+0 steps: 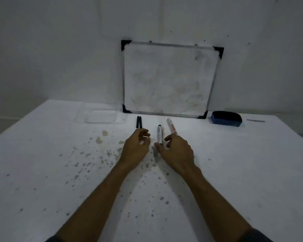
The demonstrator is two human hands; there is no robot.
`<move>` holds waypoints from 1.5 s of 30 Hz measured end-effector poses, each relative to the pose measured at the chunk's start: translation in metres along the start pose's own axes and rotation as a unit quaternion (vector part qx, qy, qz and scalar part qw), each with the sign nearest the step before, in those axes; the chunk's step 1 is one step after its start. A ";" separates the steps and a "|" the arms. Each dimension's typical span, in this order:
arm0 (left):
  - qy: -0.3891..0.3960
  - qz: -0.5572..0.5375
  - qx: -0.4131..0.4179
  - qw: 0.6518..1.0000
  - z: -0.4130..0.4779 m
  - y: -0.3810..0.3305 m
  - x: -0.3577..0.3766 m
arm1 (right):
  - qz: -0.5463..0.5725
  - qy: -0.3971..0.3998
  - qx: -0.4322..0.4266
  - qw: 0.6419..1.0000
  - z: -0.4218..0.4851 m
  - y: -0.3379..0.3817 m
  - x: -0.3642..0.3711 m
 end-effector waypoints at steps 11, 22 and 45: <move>0.035 -0.120 -0.042 0.991 0.000 -0.012 -0.001 | 0.229 0.041 -0.009 0.973 -0.011 0.004 0.005; 0.140 -0.233 -0.064 0.960 -0.003 -0.026 0.009 | 0.334 0.080 -0.007 0.939 -0.011 0.001 -0.019; 0.151 0.020 0.018 0.988 -0.011 -0.013 0.006 | 0.092 0.098 -0.129 0.982 -0.012 -0.005 -0.017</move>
Point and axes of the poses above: each hand's wrist, its own z-axis towards the middle knuckle, its own x-axis out of the palm, y = z × x, the point moved 8 cm from there along z, towards the middle knuckle, and after that the axes turned 4 degrees about -y, right-handed, at the moved point
